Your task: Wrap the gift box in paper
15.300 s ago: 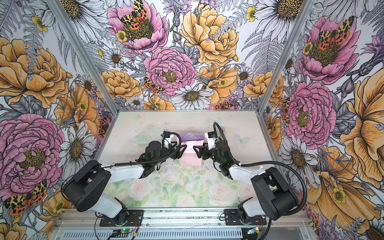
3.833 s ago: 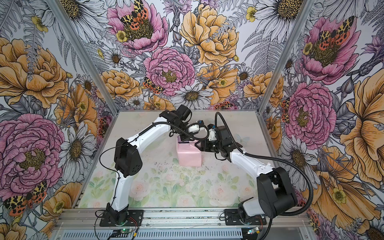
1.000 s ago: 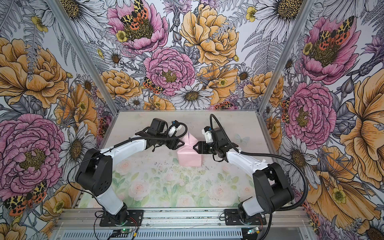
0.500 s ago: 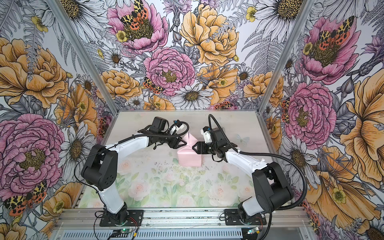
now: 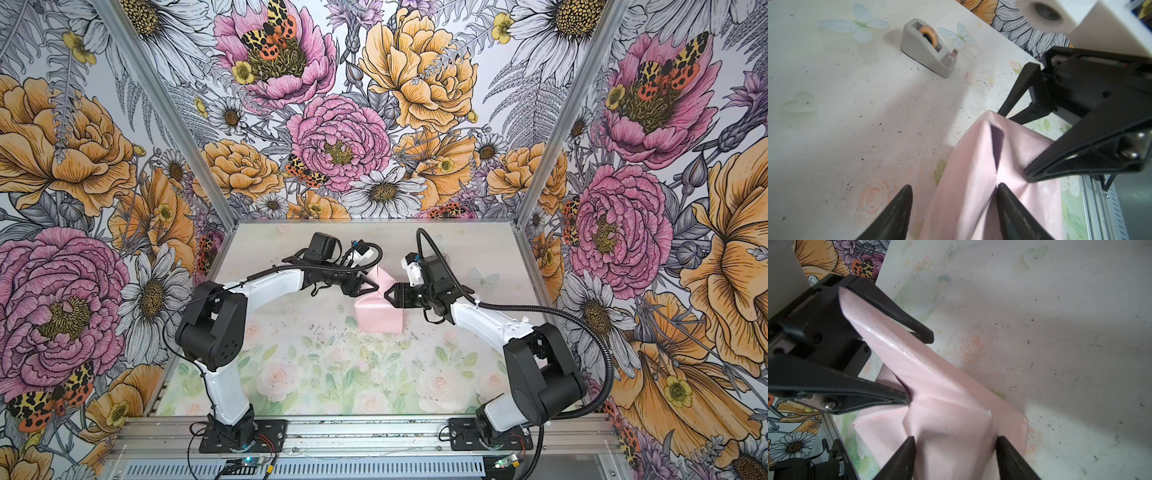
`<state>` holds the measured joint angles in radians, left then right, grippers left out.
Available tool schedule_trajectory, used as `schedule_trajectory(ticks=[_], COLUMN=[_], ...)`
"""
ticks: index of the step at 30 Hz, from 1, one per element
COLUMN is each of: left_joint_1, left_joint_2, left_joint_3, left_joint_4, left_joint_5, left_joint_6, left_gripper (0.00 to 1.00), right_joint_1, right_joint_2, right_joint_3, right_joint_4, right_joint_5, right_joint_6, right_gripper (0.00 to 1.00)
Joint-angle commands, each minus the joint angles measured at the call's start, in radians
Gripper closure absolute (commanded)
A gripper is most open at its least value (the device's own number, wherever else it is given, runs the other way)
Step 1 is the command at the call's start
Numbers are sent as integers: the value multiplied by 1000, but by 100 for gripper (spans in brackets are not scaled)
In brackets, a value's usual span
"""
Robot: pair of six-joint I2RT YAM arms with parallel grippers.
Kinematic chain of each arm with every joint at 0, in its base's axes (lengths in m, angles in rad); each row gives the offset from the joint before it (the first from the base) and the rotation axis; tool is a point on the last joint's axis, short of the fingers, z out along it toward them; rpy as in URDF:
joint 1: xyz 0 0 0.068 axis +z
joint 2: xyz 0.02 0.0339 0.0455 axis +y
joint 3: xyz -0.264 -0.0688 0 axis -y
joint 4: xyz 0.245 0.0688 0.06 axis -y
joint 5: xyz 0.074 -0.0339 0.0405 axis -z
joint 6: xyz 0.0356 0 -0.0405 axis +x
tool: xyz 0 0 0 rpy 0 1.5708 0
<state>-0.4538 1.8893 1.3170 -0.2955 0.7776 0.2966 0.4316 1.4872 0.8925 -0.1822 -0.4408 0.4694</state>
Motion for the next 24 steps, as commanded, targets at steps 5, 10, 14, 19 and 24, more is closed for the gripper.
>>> schedule_trajectory(ticks=[5,10,14,19,24], left_joint_1=[1,-1,-6,-16,-17], left_joint_2=[42,61,84,107,111], left_joint_3=[50,75,94,102,87], left_joint_4=[27,27,27,4,1], left_joint_5=[94,111,117,112,122], left_joint_6=[39,47,56,85,100], left_gripper=[36,39,45,51,64], right_joint_1=[6,6,6,6,4], right_joint_2=[38,37,34,23,14], right_joint_3=[-27,-30,-34,-38,-34], right_joint_4=[-51,-52,-53,-53,-55], right_joint_5=[28,26,26,28,28], right_joint_6=[-34,-35,-35,-37,-35], right_gripper=[37,37,37,37,37])
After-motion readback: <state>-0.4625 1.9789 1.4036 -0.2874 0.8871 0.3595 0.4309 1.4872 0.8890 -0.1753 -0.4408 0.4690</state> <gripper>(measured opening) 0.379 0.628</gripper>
